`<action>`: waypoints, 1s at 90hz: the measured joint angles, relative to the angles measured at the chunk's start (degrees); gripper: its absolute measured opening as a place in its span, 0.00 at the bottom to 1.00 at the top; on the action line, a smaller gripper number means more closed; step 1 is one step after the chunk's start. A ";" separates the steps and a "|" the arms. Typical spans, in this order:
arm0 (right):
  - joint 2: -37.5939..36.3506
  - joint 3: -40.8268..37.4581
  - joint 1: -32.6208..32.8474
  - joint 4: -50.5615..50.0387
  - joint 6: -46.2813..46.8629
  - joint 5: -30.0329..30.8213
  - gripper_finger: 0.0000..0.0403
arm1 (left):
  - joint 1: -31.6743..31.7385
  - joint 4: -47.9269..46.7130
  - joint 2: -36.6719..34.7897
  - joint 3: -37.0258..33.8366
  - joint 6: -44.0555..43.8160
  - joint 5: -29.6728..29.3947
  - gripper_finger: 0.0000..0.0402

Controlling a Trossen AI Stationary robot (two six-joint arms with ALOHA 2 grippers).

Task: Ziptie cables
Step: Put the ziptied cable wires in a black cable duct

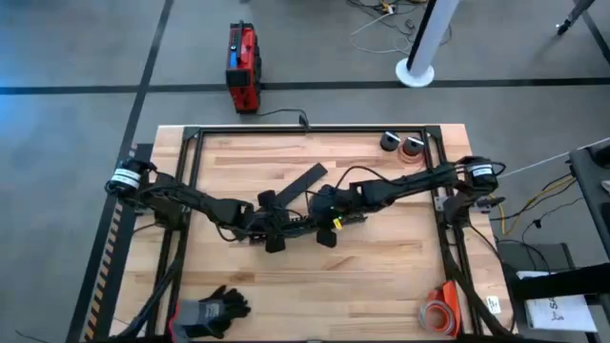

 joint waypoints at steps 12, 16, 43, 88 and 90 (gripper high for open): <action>-0.67 0.07 0.00 0.01 0.27 -0.15 0.01 | -0.01 -0.01 0.00 0.00 -0.18 0.00 0.02; -1.13 0.07 0.00 -0.02 0.24 -0.15 0.01 | -0.01 -0.02 0.00 0.00 -0.18 0.00 0.02; -4.78 0.09 0.11 1.07 -0.39 0.07 0.07 | 0.00 -0.04 0.02 0.00 -0.18 0.00 0.02; -8.83 0.09 0.11 1.68 -0.90 0.13 0.00 | -0.01 -0.04 0.02 0.00 -0.18 0.02 0.02; -9.14 0.09 0.11 1.55 -0.90 0.13 0.01 | 0.00 -0.04 0.02 0.00 -0.18 0.00 0.02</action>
